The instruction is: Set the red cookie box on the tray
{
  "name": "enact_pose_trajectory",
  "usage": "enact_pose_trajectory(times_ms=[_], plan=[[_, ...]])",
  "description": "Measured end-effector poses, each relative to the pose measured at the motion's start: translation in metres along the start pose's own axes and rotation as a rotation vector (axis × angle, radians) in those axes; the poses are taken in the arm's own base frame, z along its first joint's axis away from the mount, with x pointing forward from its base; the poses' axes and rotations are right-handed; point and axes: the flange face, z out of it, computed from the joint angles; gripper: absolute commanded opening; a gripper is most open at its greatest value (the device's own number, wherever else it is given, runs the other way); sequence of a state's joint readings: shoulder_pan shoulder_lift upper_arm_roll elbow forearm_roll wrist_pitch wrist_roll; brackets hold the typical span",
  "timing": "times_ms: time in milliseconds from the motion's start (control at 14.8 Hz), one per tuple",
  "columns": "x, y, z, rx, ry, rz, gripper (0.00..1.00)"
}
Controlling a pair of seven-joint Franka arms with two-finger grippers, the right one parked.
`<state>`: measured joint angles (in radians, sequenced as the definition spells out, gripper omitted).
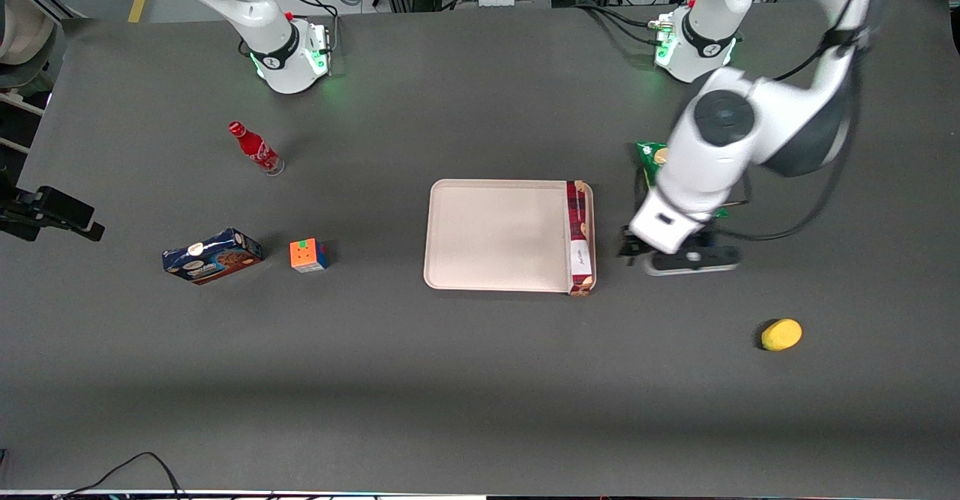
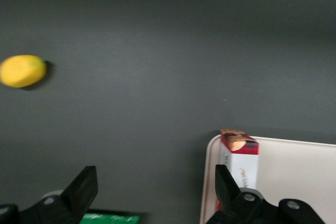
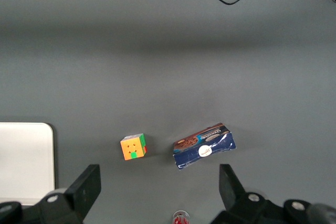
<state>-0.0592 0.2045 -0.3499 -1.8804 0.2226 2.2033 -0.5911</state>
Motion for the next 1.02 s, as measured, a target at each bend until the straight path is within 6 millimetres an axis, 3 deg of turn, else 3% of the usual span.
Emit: enact_pose_trajectory(times_ms=[271, 474, 744, 1015], plan=[[0.028, -0.092, -0.088, 0.046, -0.069, 0.051, 1.00], [0.029, -0.151, -0.147, 0.015, -0.075, 0.038, 1.00], [0.012, -0.181, -0.188, -0.003, -0.073, 0.024, 1.00], [0.007, -0.193, -0.197, -0.025, -0.072, 0.013, 1.00]])
